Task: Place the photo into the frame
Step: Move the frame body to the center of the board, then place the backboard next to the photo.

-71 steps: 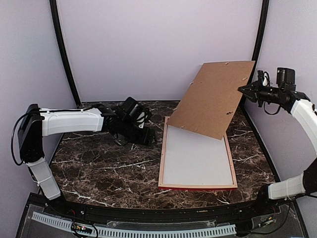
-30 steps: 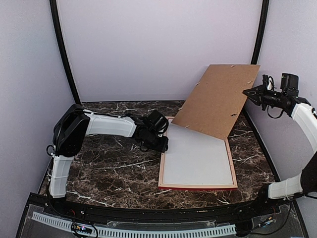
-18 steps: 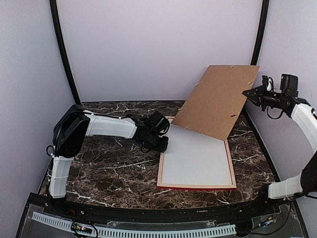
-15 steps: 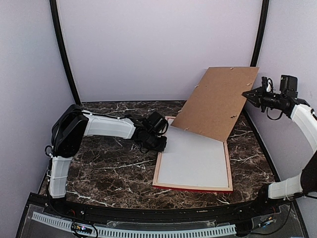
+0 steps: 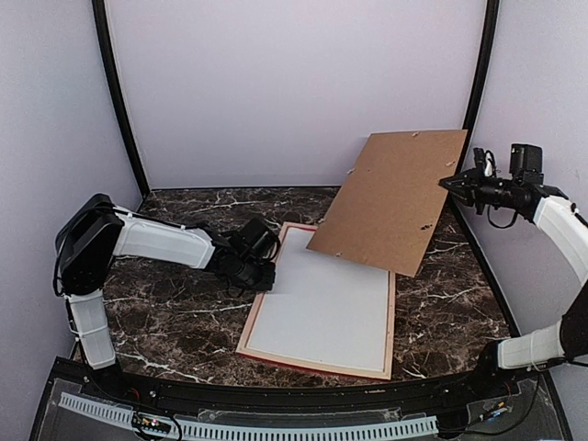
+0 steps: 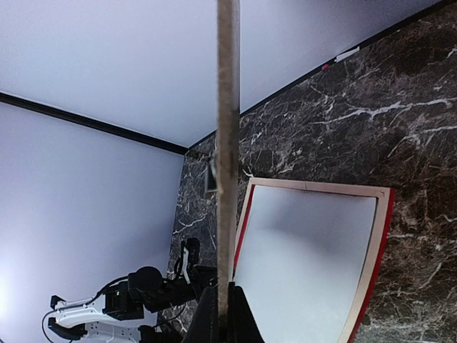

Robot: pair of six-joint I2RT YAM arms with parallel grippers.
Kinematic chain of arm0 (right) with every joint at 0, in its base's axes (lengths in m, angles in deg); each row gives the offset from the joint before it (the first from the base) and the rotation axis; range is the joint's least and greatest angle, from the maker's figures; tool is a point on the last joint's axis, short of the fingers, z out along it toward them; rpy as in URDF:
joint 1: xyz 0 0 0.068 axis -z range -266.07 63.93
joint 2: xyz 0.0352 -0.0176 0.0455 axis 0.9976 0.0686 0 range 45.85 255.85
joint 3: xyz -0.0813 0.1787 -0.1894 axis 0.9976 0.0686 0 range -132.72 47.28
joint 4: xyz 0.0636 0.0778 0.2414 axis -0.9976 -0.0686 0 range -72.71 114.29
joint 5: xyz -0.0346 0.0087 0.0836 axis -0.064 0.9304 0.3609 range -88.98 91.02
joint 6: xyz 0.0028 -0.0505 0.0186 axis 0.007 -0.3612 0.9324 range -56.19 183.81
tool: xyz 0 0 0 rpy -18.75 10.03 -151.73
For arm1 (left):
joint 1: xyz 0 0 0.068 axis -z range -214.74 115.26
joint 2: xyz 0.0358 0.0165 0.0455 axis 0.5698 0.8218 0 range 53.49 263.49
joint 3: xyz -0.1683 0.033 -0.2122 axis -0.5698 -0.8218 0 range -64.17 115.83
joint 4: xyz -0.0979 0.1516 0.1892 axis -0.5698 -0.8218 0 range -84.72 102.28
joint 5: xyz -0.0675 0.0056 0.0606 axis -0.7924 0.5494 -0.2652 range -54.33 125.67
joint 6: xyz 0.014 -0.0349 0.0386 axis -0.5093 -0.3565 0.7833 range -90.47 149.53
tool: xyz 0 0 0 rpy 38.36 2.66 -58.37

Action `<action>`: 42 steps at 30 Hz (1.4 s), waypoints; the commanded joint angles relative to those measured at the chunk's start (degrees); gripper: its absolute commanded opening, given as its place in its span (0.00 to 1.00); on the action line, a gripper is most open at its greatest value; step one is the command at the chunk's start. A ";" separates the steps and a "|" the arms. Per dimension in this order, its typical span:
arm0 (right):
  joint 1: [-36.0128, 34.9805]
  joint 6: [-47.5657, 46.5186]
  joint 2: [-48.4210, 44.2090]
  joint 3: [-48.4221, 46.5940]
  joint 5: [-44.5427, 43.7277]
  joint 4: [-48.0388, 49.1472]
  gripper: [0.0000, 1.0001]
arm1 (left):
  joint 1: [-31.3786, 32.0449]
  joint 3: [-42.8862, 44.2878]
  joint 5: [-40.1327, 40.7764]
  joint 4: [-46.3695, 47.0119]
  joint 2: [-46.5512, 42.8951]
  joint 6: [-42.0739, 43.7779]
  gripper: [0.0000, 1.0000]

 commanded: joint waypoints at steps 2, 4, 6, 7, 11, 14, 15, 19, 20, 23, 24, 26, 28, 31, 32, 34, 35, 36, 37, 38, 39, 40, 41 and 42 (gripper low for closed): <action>-4.95 -1.62 1.23 0.47 2.42 4.49 0.00 | -3.25 -10.17 3.08 -0.57 -8.38 -5.83 0.07; -6.93 -1.75 2.34 0.49 2.93 5.17 0.00 | -4.07 -13.25 3.31 0.24 -11.23 -7.33 0.06; -9.08 -1.81 3.31 0.54 3.70 5.97 0.00 | -4.42 -15.68 3.15 1.11 -13.63 -8.82 0.06; -10.20 -1.82 3.84 0.56 3.96 6.22 0.00 | -4.46 -16.74 2.96 1.43 -14.69 -9.77 0.06; -13.17 -1.59 5.47 1.00 5.36 7.76 0.00 | -4.28 -18.66 0.11 3.46 -16.32 -11.73 0.09; -14.89 -1.29 6.40 1.58 7.17 9.07 0.00 | -4.01 -19.13 -0.40 3.66 -17.29 -12.36 0.15; -15.37 -1.51 6.69 1.60 7.60 8.96 0.00 | -3.97 -19.23 -0.46 3.47 -17.63 -12.41 0.19; -16.84 -1.96 7.58 2.54 9.02 8.91 0.00 | -4.04 -18.76 0.45 2.70 -21.13 -11.39 0.35; -17.21 -1.77 7.89 3.00 9.78 9.47 0.00 | -4.11 -18.56 0.65 2.40 -22.43 -10.65 0.40; -19.27 -0.67 8.85 4.76 10.95 11.59 0.00 | -4.70 -16.26 1.47 -0.18 -24.79 -8.39 0.49; -19.89 -0.31 9.21 5.12 11.20 12.19 0.00 | -5.17 -15.10 1.64 -0.85 -25.74 -7.27 0.54; -21.05 0.12 10.05 5.67 11.37 13.12 0.00 | -6.16 -13.48 1.91 -2.54 -27.01 -5.56 0.59; -22.27 0.99 10.84 6.23 11.82 14.76 0.00 | -7.25 -12.28 1.93 -4.09 -28.18 -3.82 0.62; -23.87 3.25 12.01 7.20 12.69 18.00 0.00 | -8.84 -11.41 1.91 -4.62 -29.53 -1.38 0.64; -24.24 3.72 12.40 7.37 12.95 18.68 0.00 | -9.70 -11.10 1.90 -4.77 -29.77 -0.28 0.65; -24.97 4.20 13.42 7.73 13.24 19.45 0.00 | -10.82 -10.98 1.47 -4.73 -30.36 1.07 0.66; -25.26 4.35 13.99 7.81 13.38 19.46 0.00 | -11.12 -10.97 1.37 -4.66 -30.61 1.89 0.67; -25.59 4.56 14.53 7.92 13.47 19.47 0.00 | -11.59 -11.01 1.15 -4.47 -30.66 2.27 0.67; -25.98 4.82 15.16 8.10 13.51 20.24 0.00 | -11.90 -11.03 1.00 -4.40 -30.71 2.87 0.67; -26.31 5.23 15.80 8.24 13.64 21.37 0.00 | -11.97 -11.01 0.79 -4.32 -30.62 3.12 0.67; -26.72 5.73 16.37 8.39 13.66 22.18 0.00 | -12.09 -10.99 0.64 -4.23 -30.34 3.52 0.67; -27.01 6.49 17.13 8.50 13.82 23.18 0.00 | -12.11 -10.97 0.15 -3.91 -30.14 3.75 0.67; -27.29 7.16 17.63 8.67 13.90 24.63 0.00 | -12.17 -10.88 -0.16 -3.76 -29.65 4.10 0.67; -27.54 7.79 18.13 8.78 13.89 25.45 0.00 | -12.15 -10.77 -0.73 -3.52 -29.35 4.21 0.68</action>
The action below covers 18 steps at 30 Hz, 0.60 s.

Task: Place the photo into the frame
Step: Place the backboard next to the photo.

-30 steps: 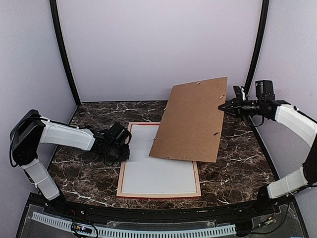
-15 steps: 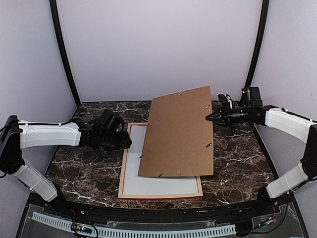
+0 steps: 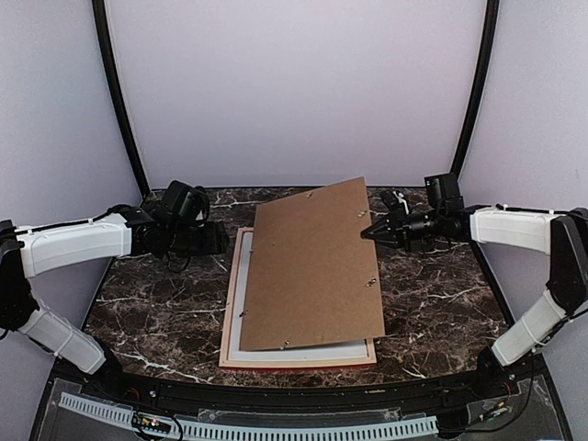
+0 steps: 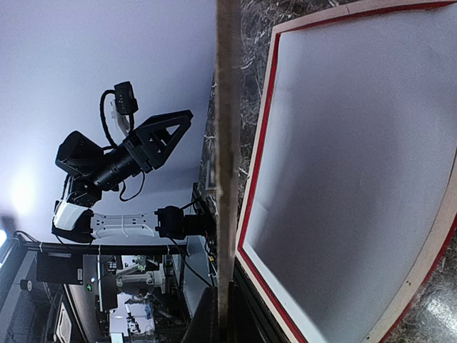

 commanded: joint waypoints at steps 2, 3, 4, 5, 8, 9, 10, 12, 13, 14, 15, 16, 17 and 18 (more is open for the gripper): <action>-1.63 3.97 2.21 0.72 3.87 10.31 0.00 | -0.11 1.27 -2.35 -0.34 0.72 2.96 0.68; -1.73 4.31 2.60 0.79 3.79 10.88 0.00 | -0.13 1.26 -2.55 -0.19 1.31 3.11 0.68; -1.82 4.48 3.01 0.80 3.86 11.26 0.00 | -0.12 1.29 -2.99 0.04 1.55 3.15 0.68; -1.86 4.65 3.48 0.80 3.86 11.61 0.00 | -0.11 1.38 -3.14 0.09 2.07 3.23 0.69; -2.04 5.24 4.95 1.04 3.97 12.84 0.00 | -0.11 1.67 -3.75 0.26 3.32 3.63 0.70; -2.12 5.37 5.45 1.06 4.03 13.20 0.00 | -0.11 1.89 -3.95 0.11 3.52 3.85 0.71; -2.19 5.47 6.01 1.07 4.12 13.44 0.00 | -0.11 2.04 -4.06 -0.01 3.97 3.96 0.73; -2.30 5.60 6.90 1.07 4.19 13.96 0.00 | -0.15 2.55 -4.10 -0.64 4.49 4.28 0.76; -2.37 5.59 7.29 1.07 4.25 14.15 0.00 | -0.12 2.90 -4.04 -1.06 4.59 4.35 0.76; -2.39 5.57 7.68 1.05 4.33 14.31 0.00 | -0.11 3.03 -4.06 -1.21 4.74 4.47 0.78; -2.39 5.58 8.10 0.99 4.31 14.42 0.00 | -0.17 3.24 -3.94 -1.54 4.76 4.49 0.78; -2.44 5.57 8.38 1.04 4.38 14.59 0.00 | -0.12 3.34 -3.92 -1.57 4.78 4.62 0.80; -2.48 5.62 8.63 1.06 4.37 14.73 0.00 | -0.11 3.38 -3.77 -1.65 4.78 4.70 0.81; -2.52 5.72 8.90 1.07 4.38 14.98 0.00 | -0.11 3.42 -3.70 -1.72 4.72 4.87 0.83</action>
